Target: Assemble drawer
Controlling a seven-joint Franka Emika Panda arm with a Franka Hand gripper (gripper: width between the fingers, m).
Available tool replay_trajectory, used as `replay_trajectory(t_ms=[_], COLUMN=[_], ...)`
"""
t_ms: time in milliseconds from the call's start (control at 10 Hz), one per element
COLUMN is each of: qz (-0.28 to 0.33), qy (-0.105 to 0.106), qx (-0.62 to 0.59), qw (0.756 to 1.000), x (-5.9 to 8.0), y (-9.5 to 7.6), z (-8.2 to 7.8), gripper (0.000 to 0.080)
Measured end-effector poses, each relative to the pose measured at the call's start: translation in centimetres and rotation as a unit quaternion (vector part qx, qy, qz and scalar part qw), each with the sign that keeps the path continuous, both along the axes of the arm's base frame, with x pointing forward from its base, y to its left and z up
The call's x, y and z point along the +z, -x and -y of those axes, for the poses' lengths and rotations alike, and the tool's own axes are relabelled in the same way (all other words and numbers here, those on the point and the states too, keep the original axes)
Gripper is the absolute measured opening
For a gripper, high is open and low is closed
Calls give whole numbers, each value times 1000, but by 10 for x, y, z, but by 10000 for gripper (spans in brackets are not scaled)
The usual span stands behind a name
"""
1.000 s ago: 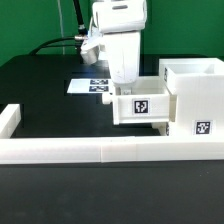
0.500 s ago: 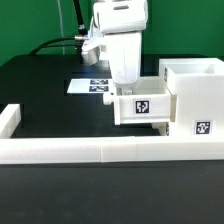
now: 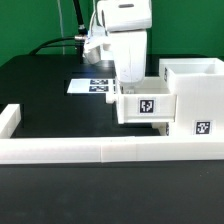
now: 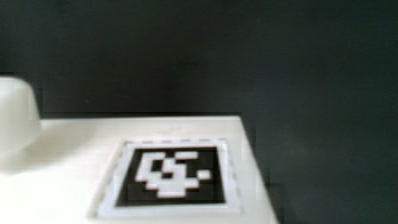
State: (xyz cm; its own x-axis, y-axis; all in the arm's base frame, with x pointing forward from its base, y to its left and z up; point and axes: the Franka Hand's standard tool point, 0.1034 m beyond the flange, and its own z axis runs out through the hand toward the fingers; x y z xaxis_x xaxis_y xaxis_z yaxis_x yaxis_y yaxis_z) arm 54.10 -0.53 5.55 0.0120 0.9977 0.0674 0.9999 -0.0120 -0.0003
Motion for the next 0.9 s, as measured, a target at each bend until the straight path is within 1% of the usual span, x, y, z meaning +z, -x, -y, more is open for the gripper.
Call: replay_trajectory(t_ms=[900], qz=[1], qy=[0], qx=[-6], qw=[1000], x=[0], y=[0], z=[0], gripper=[44])
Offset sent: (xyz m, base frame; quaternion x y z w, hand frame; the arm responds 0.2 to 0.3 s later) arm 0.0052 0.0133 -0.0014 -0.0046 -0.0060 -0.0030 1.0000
